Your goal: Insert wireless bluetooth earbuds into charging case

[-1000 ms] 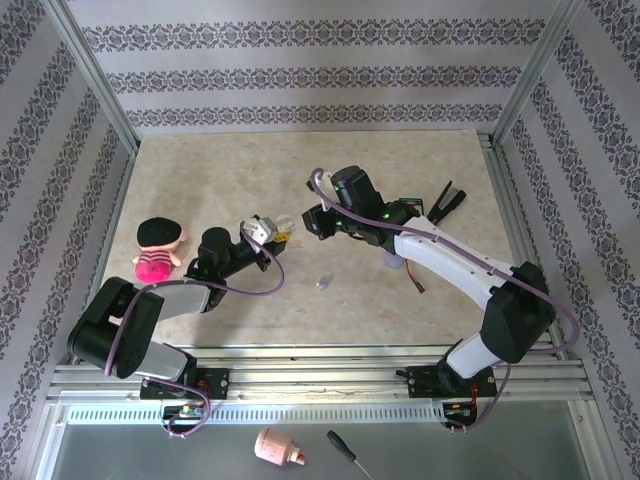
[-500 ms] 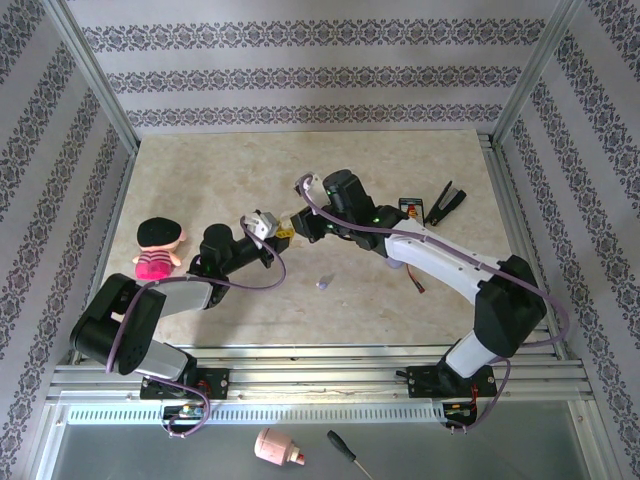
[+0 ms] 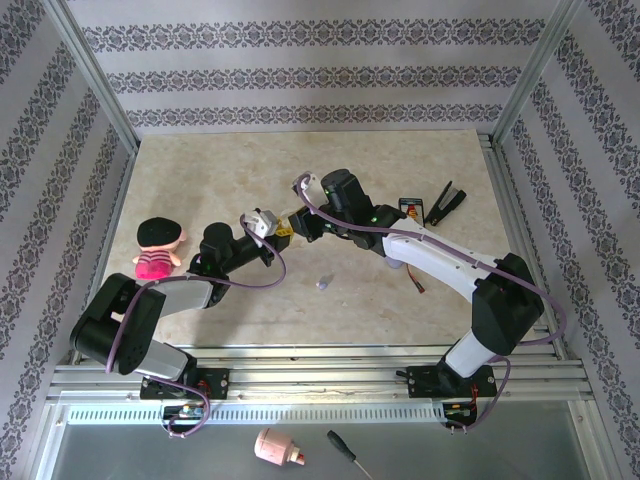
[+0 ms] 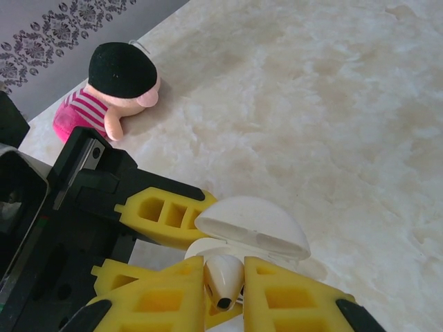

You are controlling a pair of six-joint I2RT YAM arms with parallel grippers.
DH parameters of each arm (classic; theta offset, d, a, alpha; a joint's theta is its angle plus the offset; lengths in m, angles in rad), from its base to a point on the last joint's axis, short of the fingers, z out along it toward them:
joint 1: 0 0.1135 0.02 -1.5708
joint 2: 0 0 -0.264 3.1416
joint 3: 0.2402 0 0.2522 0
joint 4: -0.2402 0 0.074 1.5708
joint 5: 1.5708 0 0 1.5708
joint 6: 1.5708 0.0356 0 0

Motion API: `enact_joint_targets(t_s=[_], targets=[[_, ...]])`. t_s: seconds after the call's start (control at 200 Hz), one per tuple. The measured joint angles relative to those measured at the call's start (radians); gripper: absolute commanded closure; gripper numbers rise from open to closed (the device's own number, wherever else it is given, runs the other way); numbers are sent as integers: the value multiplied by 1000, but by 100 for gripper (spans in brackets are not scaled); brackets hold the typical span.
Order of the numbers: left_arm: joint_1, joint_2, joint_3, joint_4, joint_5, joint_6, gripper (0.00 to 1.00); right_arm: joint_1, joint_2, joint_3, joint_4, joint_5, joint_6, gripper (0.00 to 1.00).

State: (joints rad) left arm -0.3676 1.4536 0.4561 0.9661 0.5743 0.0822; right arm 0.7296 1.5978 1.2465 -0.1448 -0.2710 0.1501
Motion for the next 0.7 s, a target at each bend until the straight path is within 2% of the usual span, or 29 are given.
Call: enact_joint_targets(t_s=[0.7], targets=[[0,5,0,6,-10,-42,100,2,45,21,24,3,-24,83]])
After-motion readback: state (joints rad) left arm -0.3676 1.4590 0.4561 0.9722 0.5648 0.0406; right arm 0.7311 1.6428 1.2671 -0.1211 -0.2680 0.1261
